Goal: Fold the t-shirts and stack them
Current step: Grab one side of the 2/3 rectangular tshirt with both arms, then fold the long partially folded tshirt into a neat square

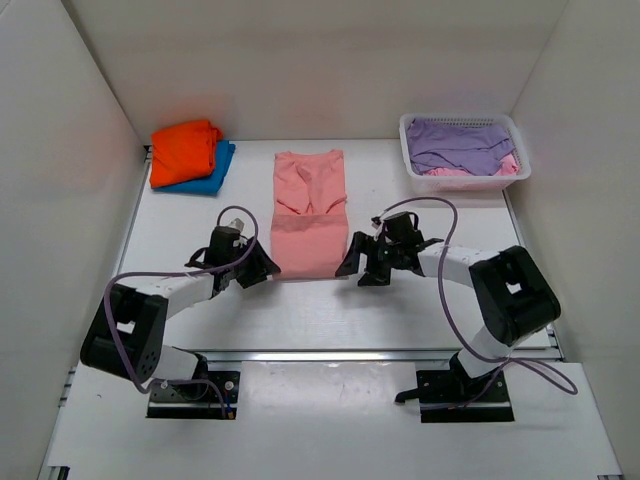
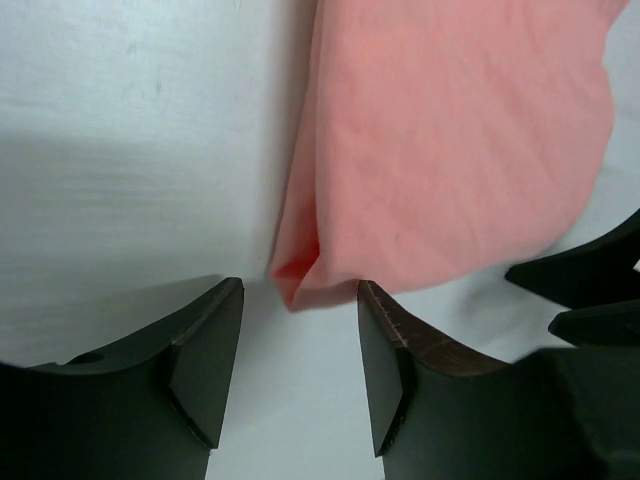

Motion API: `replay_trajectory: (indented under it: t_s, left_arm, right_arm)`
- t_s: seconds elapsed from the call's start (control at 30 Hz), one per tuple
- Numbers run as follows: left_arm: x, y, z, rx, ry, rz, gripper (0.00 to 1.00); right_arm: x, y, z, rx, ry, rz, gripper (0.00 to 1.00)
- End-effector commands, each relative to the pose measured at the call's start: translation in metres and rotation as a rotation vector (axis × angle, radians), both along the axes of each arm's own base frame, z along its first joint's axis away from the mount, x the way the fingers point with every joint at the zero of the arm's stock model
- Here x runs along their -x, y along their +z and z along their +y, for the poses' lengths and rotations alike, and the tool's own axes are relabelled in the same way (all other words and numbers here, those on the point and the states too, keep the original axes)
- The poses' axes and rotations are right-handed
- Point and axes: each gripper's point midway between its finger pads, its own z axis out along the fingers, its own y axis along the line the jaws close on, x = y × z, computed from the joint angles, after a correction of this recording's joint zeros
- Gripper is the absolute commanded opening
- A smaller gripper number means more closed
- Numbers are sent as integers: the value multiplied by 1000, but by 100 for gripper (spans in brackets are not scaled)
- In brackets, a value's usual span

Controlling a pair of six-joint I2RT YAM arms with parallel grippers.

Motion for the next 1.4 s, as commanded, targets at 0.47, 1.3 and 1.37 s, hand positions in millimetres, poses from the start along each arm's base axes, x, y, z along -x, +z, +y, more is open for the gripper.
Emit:
replay_trajectory:
  t_s: [0.47, 1.3, 1.37]
  left_arm:
    - [18, 4, -34, 129, 19, 35, 0]
    - [-83, 145, -42, 197, -108, -218, 0]
    - [-146, 154, -45, 190, -83, -255, 14]
  right_arm:
    - [14, -16, 24, 17, -96, 15, 0]
    - [-56, 92, -10, -42, -59, -171, 1]
    - [-110, 95, -27, -27, -112, -221, 8]
